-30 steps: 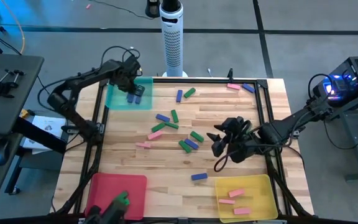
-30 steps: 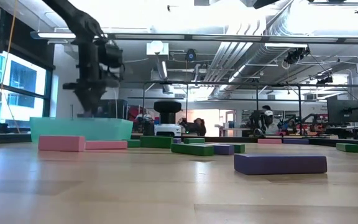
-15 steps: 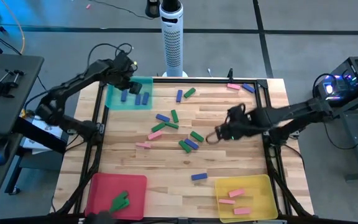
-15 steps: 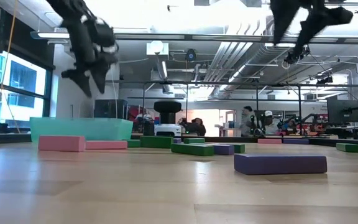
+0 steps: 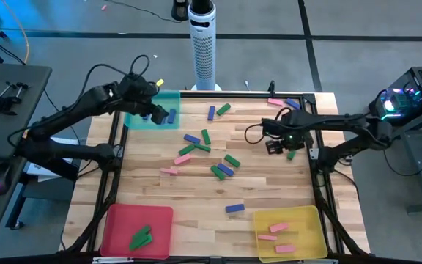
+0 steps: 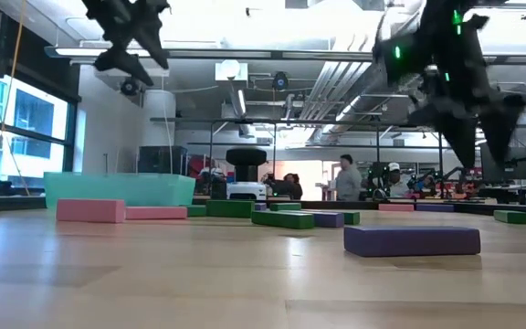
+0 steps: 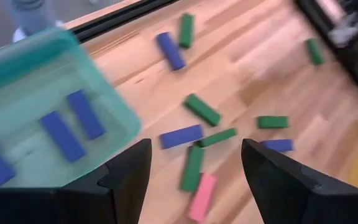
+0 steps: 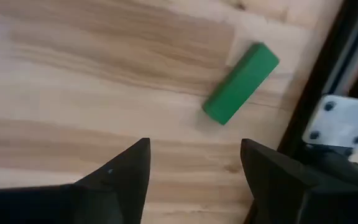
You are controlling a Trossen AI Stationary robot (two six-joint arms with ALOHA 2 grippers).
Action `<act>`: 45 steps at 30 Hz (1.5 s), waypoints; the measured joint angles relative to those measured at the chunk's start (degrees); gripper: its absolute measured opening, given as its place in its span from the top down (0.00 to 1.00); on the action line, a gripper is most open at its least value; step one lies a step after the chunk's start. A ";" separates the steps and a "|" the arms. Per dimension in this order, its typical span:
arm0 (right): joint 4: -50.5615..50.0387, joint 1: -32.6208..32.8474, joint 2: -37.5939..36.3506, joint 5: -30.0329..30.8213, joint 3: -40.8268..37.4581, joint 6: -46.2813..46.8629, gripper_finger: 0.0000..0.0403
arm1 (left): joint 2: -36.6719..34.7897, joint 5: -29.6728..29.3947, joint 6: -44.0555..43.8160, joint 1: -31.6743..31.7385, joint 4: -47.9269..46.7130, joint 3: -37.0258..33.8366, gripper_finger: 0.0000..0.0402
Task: Sort blocks
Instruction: Put the green block into the red bin
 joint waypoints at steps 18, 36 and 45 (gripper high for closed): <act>20.46 -7.43 -0.38 -2.77 -20.03 17.27 0.38 | -0.33 0.33 3.93 -7.51 0.25 0.04 0.41; 19.61 -7.36 -0.24 7.74 -20.36 18.73 0.75 | -0.33 0.61 3.39 -13.44 -0.36 0.04 0.41; 19.25 -2.82 0.17 8.11 -19.07 14.72 0.81 | -0.33 0.45 1.83 -15.42 -0.34 0.04 0.41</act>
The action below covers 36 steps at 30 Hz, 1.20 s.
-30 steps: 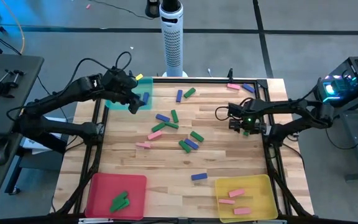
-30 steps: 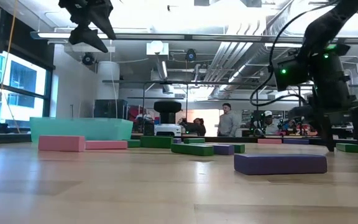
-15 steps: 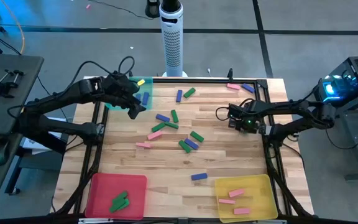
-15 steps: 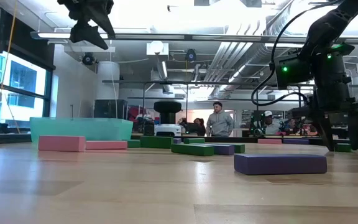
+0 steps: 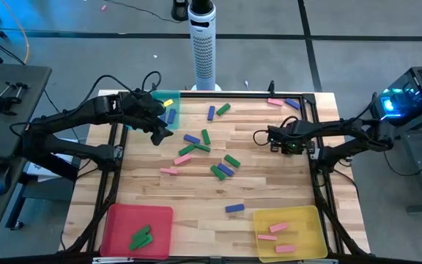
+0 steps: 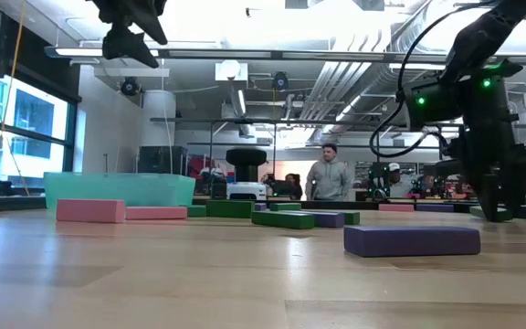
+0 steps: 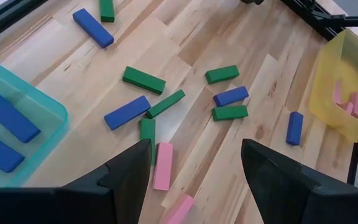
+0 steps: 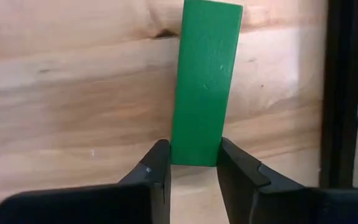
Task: Sort blocks
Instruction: Put the green block into the red bin
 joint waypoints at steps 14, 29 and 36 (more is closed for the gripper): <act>3.11 16.91 0.05 0.95 18.38 -2.97 0.81 | 0.00 -0.32 -0.11 -0.44 1.18 0.00 0.41; 47.98 34.10 -0.13 19.47 40.41 -56.20 0.81 | 0.00 17.40 10.73 -2.65 35.56 0.00 0.41; 50.21 35.00 3.89 19.02 49.71 -70.95 0.81 | 2.05 17.60 11.74 -5.87 51.78 0.00 0.40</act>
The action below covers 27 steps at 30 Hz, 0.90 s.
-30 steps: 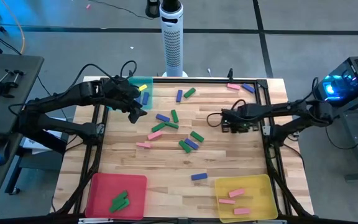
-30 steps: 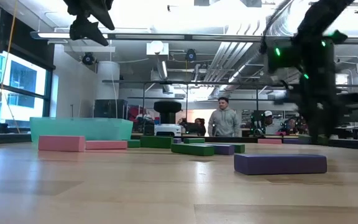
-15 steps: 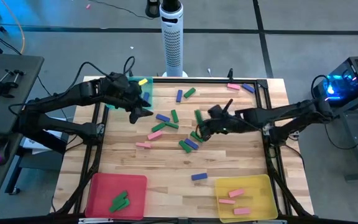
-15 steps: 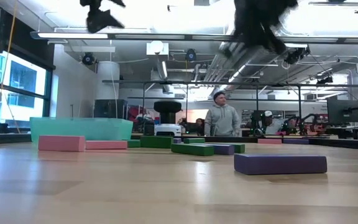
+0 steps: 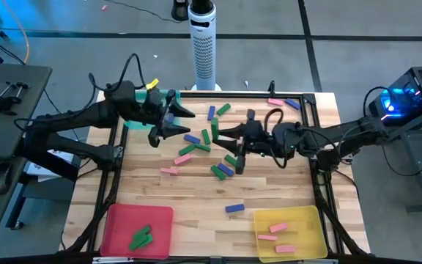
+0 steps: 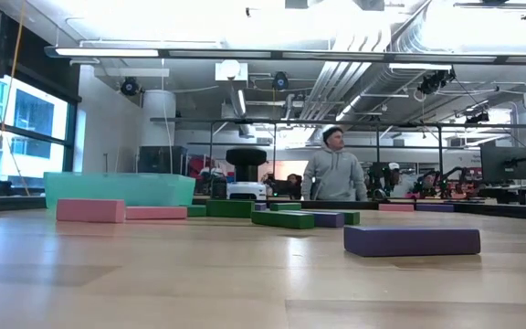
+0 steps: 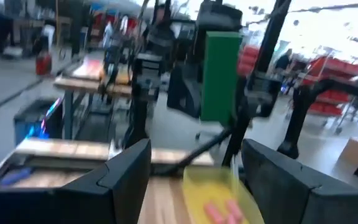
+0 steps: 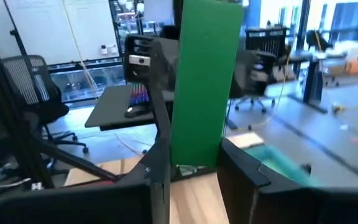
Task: Sort blocks
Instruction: Put the green block into the red bin
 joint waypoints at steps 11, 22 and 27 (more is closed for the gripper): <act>-5.16 -1.64 8.31 -2.68 10.68 -4.91 0.81 | 6.51 4.61 -5.68 -2.72 12.72 -0.05 0.25; -12.08 -2.53 8.42 -2.11 10.75 4.13 0.81 | 7.02 5.92 -6.97 -3.70 12.87 -0.04 0.26; -13.82 -2.80 8.42 -1.45 10.75 5.57 0.81 | 7.64 4.15 -9.62 -3.67 12.50 -0.04 0.30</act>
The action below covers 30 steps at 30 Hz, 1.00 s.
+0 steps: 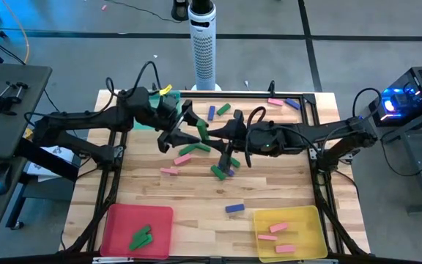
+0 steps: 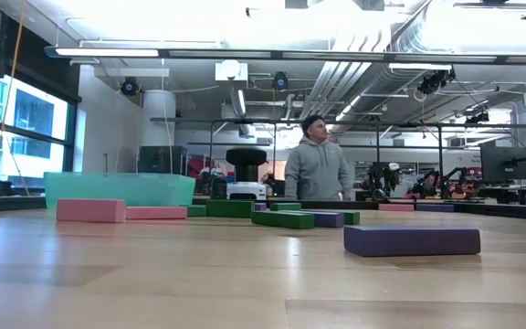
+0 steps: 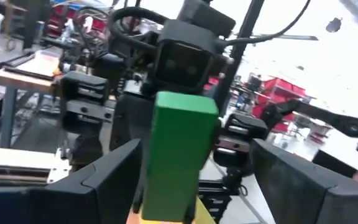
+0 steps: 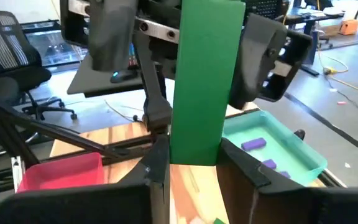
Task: Sort blocks
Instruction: Put the green block into the red bin
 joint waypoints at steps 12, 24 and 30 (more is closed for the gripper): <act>0.00 0.19 0.00 -1.67 0.00 2.33 0.81 | 1.26 -2.26 -0.02 -3.27 -0.39 0.00 0.59; -7.51 0.04 -0.30 -9.35 0.02 9.84 0.64 | 0.14 -5.77 4.24 -6.99 -11.25 0.00 0.81; -21.33 -0.13 -1.74 -7.10 0.02 16.53 0.53 | -4.16 -8.86 5.05 -7.92 -32.58 0.09 0.81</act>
